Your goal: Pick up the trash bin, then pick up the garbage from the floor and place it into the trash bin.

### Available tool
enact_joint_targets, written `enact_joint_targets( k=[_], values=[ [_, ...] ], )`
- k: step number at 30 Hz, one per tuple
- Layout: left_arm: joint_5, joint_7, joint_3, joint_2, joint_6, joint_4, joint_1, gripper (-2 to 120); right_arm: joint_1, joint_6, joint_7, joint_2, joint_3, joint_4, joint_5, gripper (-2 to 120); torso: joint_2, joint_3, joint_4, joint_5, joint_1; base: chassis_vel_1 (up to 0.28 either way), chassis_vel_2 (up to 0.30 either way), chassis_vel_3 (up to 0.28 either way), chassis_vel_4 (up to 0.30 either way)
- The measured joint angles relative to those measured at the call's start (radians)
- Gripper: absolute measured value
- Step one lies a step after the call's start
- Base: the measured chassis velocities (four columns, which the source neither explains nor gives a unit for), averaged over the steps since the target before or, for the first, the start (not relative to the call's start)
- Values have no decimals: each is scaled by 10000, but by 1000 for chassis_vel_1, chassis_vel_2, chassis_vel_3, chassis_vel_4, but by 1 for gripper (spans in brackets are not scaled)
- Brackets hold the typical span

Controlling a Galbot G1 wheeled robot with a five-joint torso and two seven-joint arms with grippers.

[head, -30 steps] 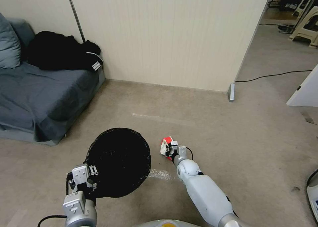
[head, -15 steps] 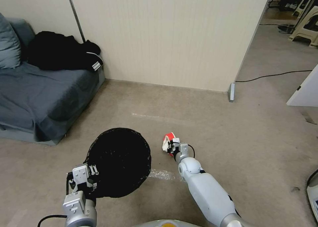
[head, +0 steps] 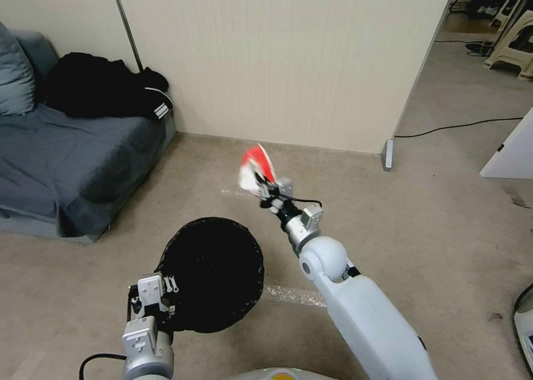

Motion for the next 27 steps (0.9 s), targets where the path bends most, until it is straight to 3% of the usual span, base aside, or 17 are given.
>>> enact_joint_targets(
  k=[7, 12, 27],
  values=[
    [-6, 50, 2, 28, 38, -29, -37, 3, -819, 132, -372, -878, -1255, 1374, -570, 0, 0, 0, 1, 2, 0, 0, 0, 0, 0],
    [-4, 51, -7, 35, 63, -171, -38, 3, -1193, 396, -519, -1784, -1567, 1131, -1080, 0, 0, 0, 0, 2, 0, 0, 0, 0, 0],
    [-104, 53, -99, -91, 75, -331, -86, 3, -1964, 1084, -746, -1910, -1145, 99, -1571, 0, 0, 0, 0, 1, 0, 0, 0, 0, 0]
  ],
)
